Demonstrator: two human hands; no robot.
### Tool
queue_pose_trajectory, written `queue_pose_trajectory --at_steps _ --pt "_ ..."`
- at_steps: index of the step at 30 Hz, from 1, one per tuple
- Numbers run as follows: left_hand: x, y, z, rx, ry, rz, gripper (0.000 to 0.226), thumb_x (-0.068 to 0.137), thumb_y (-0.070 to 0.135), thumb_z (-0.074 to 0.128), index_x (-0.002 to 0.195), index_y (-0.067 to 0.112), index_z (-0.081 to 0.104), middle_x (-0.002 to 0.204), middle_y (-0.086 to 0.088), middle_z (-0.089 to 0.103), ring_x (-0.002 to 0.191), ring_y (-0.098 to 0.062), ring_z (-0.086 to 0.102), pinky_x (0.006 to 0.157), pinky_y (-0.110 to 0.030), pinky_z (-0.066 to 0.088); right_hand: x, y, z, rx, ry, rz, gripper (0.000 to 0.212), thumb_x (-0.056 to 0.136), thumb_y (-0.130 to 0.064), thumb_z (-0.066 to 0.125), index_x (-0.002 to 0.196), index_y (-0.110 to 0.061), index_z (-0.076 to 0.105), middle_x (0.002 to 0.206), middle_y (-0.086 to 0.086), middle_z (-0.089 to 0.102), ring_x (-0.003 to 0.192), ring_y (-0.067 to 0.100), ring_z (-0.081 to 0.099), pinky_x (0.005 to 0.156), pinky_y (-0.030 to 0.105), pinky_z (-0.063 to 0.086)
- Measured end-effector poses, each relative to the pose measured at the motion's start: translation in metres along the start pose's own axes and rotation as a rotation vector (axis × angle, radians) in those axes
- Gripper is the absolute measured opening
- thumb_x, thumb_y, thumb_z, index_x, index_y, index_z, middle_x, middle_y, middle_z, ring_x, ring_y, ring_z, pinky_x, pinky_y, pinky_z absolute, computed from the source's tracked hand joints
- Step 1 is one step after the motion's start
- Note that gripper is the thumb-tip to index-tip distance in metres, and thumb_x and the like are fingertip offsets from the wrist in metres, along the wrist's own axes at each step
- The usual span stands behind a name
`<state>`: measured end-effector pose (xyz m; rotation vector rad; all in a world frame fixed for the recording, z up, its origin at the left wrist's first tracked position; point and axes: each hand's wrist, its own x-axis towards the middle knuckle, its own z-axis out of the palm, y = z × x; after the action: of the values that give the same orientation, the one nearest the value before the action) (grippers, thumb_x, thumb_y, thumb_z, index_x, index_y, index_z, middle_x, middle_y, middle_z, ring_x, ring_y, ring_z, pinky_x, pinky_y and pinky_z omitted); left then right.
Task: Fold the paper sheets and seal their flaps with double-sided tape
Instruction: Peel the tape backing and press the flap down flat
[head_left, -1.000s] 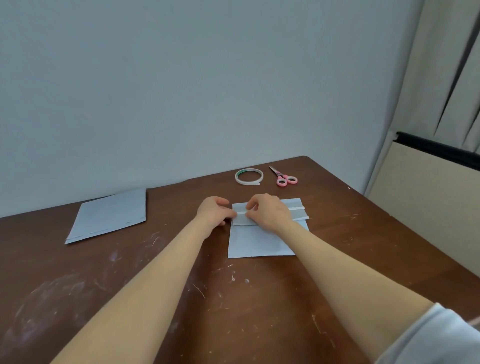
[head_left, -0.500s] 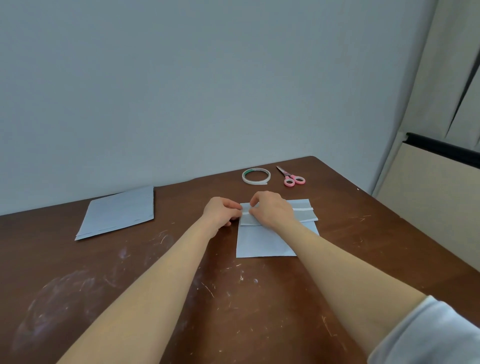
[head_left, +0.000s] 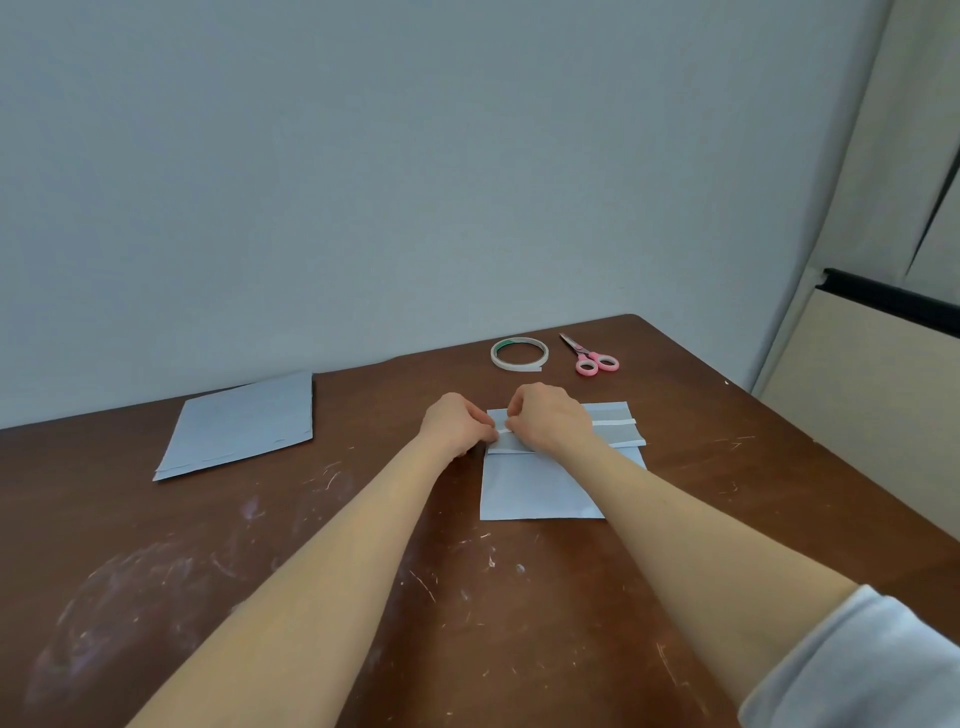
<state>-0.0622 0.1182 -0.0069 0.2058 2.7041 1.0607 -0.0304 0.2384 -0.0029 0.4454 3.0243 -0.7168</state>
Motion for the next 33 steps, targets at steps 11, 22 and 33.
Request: queue_pose_trajectory --at_steps 11,22,33 --pt "0.004 0.002 -0.005 0.064 -0.074 0.008 0.023 0.085 0.019 0.069 0.106 0.009 0.068 0.092 -0.006 0.060 0.061 -0.016 0.045 0.057 -0.025 0.045 0.006 0.003 0.001 -0.030 -0.075 -0.007 0.032 0.091 -0.031 0.059 0.117 -0.014 0.063 0.118 0.008 0.063 0.110 0.027 0.057 0.094 0.041 0.050" --pt "-0.001 -0.003 -0.003 -0.155 0.047 0.012 0.004 0.090 0.018 0.062 0.092 0.015 0.065 0.077 -0.003 0.059 0.059 -0.009 0.051 0.049 -0.018 0.046 0.005 0.000 0.000 -0.017 -0.013 0.026 0.027 0.095 -0.021 0.050 0.118 -0.014 0.061 0.117 0.008 0.063 0.107 0.027 0.059 0.087 0.036 0.049" --pt "-0.013 -0.009 -0.006 -0.313 -0.034 -0.033 0.027 0.087 0.018 0.068 0.113 0.010 0.068 0.066 -0.001 0.051 0.053 -0.010 0.040 0.051 -0.018 0.039 -0.009 -0.001 -0.008 0.102 0.133 -0.048 0.024 0.093 -0.016 0.050 0.112 -0.020 0.063 0.118 0.002 0.063 0.108 0.022 0.059 0.083 0.031 0.047"
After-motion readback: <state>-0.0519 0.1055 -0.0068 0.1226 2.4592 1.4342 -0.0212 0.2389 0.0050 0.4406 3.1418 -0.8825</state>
